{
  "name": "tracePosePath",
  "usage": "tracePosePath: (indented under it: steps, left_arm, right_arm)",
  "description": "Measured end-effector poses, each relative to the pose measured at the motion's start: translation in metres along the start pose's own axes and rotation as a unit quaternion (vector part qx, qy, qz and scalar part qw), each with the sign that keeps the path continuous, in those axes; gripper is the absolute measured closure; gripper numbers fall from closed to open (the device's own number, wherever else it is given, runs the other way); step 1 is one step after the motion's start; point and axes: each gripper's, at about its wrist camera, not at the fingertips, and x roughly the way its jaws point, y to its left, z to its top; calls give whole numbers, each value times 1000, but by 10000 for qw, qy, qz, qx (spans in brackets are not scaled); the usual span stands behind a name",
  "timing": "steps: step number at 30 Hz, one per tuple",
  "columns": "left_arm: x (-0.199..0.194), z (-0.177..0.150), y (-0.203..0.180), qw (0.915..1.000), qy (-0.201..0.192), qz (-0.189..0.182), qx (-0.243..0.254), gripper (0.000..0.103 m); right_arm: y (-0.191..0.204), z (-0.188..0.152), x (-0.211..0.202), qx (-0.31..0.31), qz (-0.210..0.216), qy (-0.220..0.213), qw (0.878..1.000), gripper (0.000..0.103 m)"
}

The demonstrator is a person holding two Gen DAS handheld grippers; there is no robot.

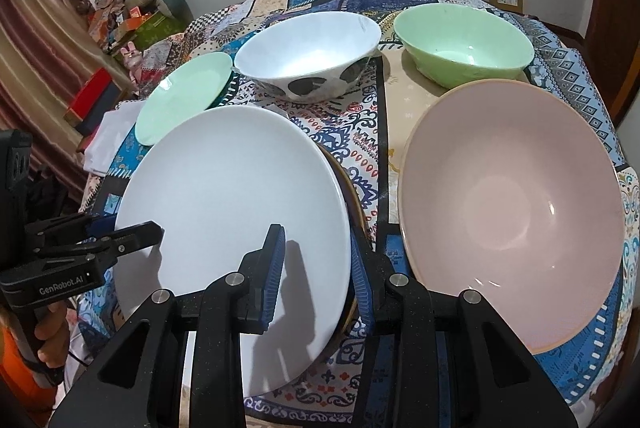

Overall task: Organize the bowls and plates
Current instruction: 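Lower the white plate onto the bedspread and open the left gripper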

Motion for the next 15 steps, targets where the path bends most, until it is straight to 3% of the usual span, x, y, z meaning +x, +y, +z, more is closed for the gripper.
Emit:
tracePosePath:
  steps: [9, 15]
  left_arm:
    - [12, 5, 4, 9996, 156, -121, -215, 59]
    - [17, 3, -5, 9997, 95, 194, 77, 60]
  right_arm:
    - [-5, 0, 1, 47, 9, -23, 10000, 73]
    - [2, -2, 2, -283, -378, -87, 9988, 73]
